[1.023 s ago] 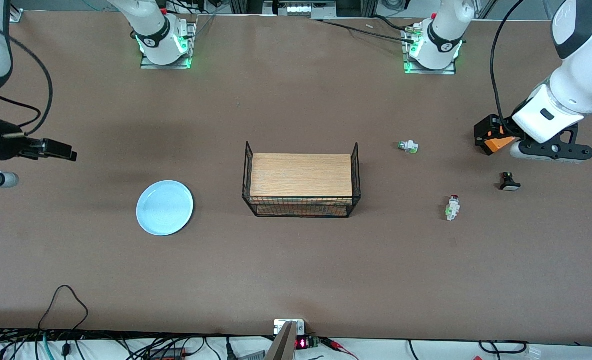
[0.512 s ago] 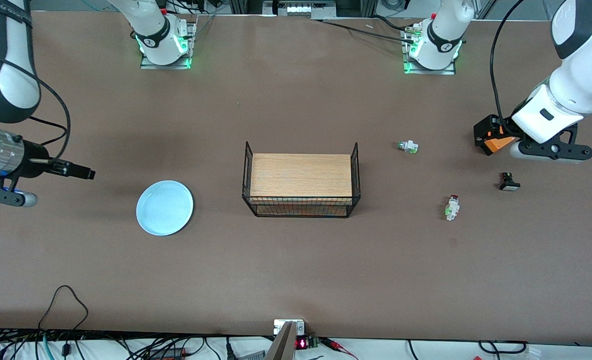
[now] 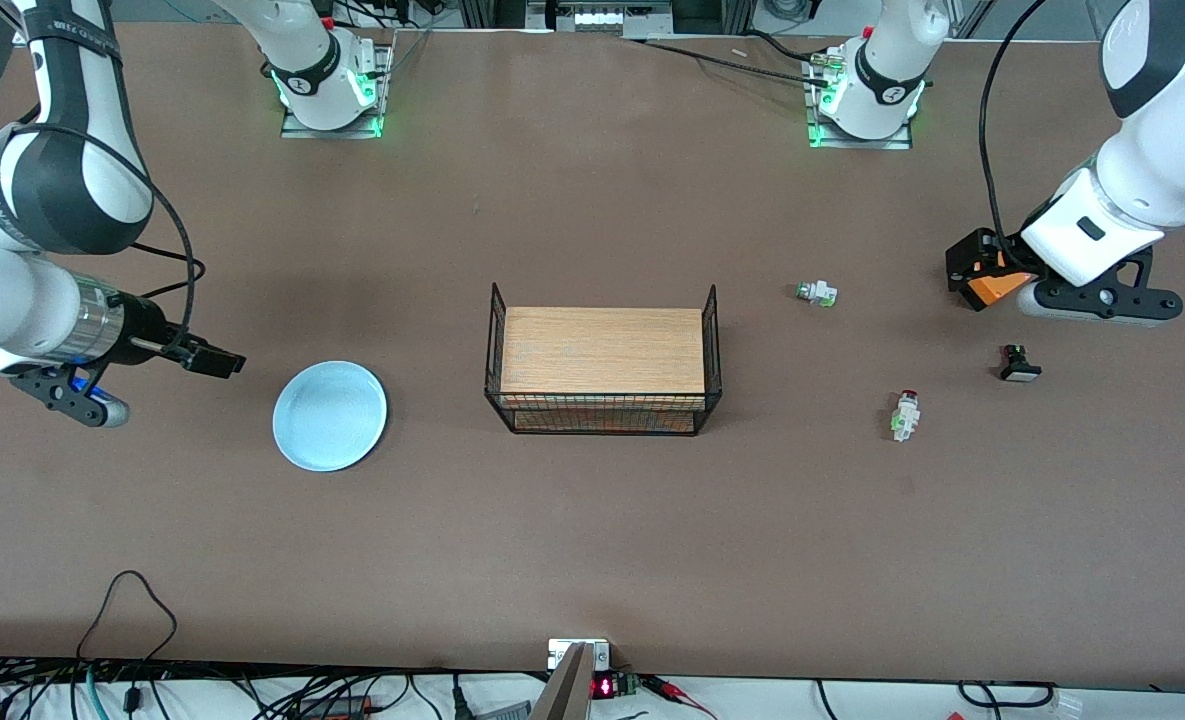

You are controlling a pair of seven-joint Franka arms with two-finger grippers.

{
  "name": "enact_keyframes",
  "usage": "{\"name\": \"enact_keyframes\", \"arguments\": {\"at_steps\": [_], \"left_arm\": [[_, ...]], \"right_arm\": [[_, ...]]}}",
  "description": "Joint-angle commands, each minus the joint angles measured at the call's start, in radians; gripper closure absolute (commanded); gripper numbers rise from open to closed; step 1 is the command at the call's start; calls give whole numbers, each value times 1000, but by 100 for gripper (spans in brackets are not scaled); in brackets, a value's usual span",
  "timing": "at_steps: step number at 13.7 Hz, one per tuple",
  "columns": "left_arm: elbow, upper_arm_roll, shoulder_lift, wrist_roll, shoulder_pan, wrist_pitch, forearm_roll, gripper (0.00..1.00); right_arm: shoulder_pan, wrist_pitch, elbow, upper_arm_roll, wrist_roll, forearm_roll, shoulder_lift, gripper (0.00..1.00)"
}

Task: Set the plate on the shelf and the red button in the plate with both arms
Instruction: 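Move the right gripper toward the light-blue plate's rim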

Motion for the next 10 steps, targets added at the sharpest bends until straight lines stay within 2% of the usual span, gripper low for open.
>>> {"name": "enact_keyframes", "arguments": {"at_steps": [1, 6, 10], "left_arm": [[26, 2, 10, 21, -1, -25, -20, 0], [28, 2, 14, 24, -3, -25, -20, 0], [28, 2, 14, 24, 1, -25, -20, 0]], "right_arm": [[-18, 51, -7, 9, -2, 18, 0, 0], [-82, 149, -18, 9, -255, 15, 86, 0], [-87, 243, -18, 10, -301, 11, 176, 0]]}}
